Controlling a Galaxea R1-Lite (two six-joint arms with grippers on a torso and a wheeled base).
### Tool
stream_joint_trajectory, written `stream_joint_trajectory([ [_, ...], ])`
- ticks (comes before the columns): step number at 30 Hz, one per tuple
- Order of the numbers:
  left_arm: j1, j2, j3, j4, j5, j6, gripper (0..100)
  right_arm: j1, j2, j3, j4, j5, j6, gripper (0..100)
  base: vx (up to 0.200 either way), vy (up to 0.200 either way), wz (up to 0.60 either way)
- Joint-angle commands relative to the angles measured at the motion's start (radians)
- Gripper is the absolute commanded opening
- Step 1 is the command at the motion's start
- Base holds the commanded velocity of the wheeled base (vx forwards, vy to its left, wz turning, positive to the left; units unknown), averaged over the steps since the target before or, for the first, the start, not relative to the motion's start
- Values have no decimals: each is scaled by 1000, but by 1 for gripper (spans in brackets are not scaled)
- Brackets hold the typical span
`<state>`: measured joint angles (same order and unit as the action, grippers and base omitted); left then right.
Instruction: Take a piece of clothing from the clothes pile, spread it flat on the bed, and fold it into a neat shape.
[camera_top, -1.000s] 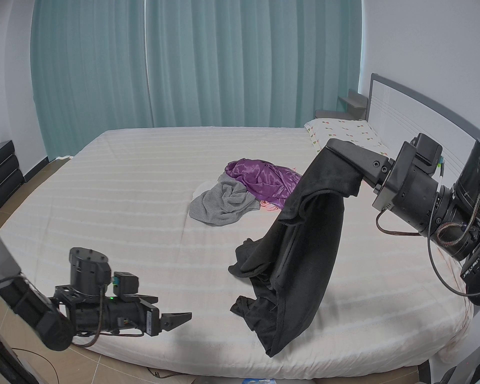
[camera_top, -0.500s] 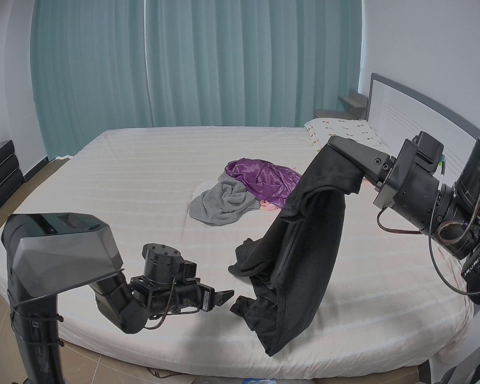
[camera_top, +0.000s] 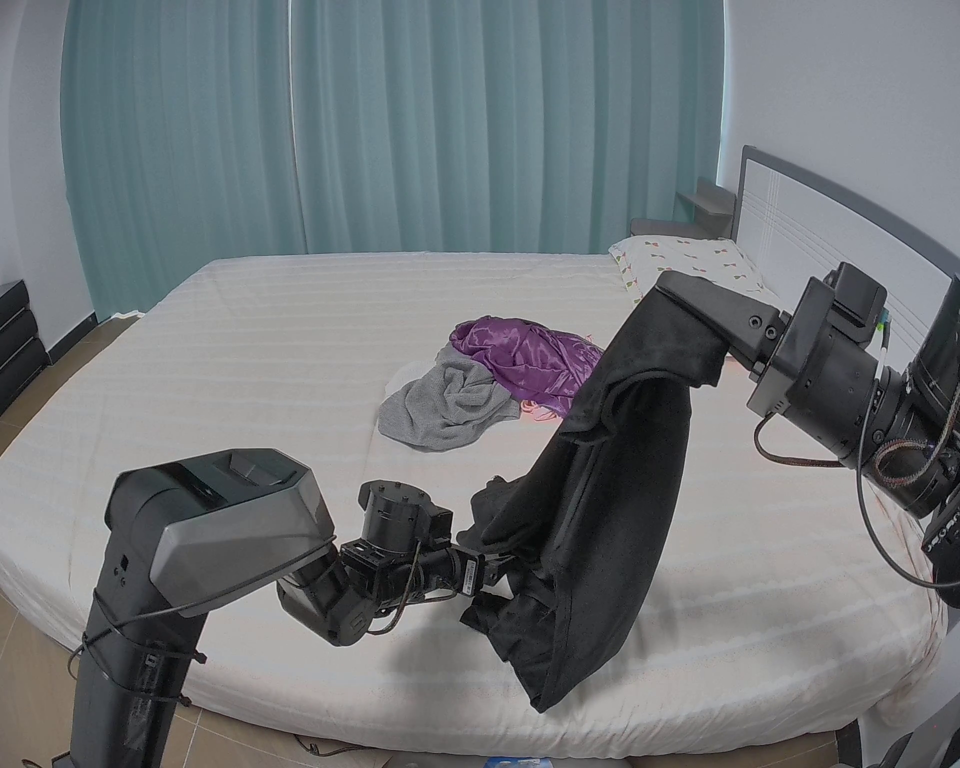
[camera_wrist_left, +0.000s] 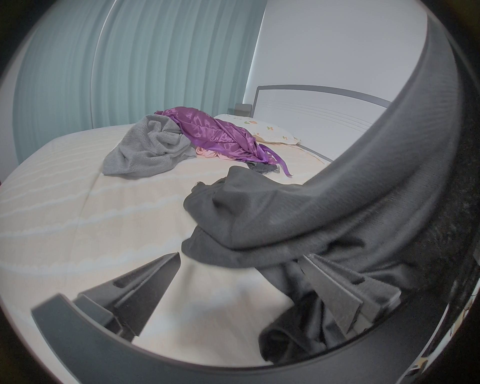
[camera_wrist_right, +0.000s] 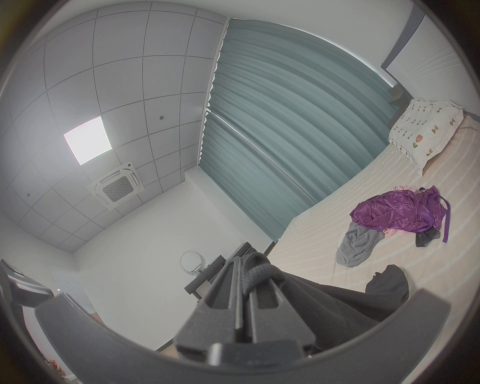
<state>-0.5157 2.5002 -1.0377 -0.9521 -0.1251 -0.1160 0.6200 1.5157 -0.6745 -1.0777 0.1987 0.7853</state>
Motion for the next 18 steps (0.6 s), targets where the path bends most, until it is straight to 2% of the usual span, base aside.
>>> stream_joint_trajectory([
  [1,-4,86,-93,13,24,-1,0,-2,3,1,-1,1,0,0,0,0,0],
  [6,-6,88,-107,21,32,-7,0,-16,6,1,-1,1,0,0,0,0,0],
  [12,8,22,4,3,59,-14,0,-62,38,0,-7,5,0,0,0,0,0],
  [18,42,-146,84,3,76,-136,0,-111,84,-14,-10,5,0,0,0,0,0],
])
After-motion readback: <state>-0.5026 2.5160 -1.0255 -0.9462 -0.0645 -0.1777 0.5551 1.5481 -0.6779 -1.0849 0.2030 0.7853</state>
